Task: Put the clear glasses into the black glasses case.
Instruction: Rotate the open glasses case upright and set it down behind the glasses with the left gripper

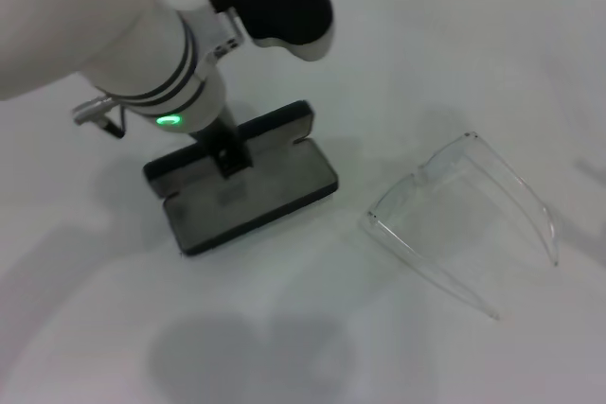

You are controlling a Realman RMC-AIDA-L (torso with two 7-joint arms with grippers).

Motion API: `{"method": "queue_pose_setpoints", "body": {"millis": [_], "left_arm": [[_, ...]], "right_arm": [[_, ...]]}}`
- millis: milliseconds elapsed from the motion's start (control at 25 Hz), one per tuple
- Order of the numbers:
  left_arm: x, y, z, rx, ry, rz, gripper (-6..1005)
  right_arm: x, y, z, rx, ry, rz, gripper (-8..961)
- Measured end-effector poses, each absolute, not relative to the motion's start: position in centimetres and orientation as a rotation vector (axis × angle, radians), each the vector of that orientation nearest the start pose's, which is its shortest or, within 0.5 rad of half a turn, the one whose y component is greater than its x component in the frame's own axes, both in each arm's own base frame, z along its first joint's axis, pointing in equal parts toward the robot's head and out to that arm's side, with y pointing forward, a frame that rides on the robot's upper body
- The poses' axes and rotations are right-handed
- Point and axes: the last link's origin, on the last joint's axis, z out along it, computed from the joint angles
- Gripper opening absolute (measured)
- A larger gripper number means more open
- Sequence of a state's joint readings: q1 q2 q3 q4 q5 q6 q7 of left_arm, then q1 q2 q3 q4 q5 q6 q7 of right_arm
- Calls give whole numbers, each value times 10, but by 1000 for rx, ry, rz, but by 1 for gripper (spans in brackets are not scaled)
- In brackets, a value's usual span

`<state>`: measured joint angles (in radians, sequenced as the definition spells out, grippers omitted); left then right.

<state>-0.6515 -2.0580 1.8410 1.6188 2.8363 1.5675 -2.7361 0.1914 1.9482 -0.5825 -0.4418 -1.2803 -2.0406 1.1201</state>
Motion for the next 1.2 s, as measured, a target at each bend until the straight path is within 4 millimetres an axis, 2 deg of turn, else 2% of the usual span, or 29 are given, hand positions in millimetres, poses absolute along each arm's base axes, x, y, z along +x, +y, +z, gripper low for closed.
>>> {"method": "queue_pose_setpoints", "body": {"millis": [200, 360, 520, 800, 1200], "left_arm": [[-103, 339, -38, -2550, -101, 735, 232], [-103, 342, -46, -2560, -7, 725, 239], [-100, 344, -68, -2572, 134, 719, 246], [-96, 342, -95, -2577, 262, 754, 259], [-86, 341, -105, -2575, 336, 714, 277]], "right_arm": [[317, 212, 114, -2024, 342, 1460, 828], [319, 206, 113, -2015, 348, 1453, 828], [322, 202, 112, -2007, 357, 1445, 827], [324, 197, 111, -2007, 367, 1437, 827], [325, 194, 109, -2004, 368, 1427, 826]]}}
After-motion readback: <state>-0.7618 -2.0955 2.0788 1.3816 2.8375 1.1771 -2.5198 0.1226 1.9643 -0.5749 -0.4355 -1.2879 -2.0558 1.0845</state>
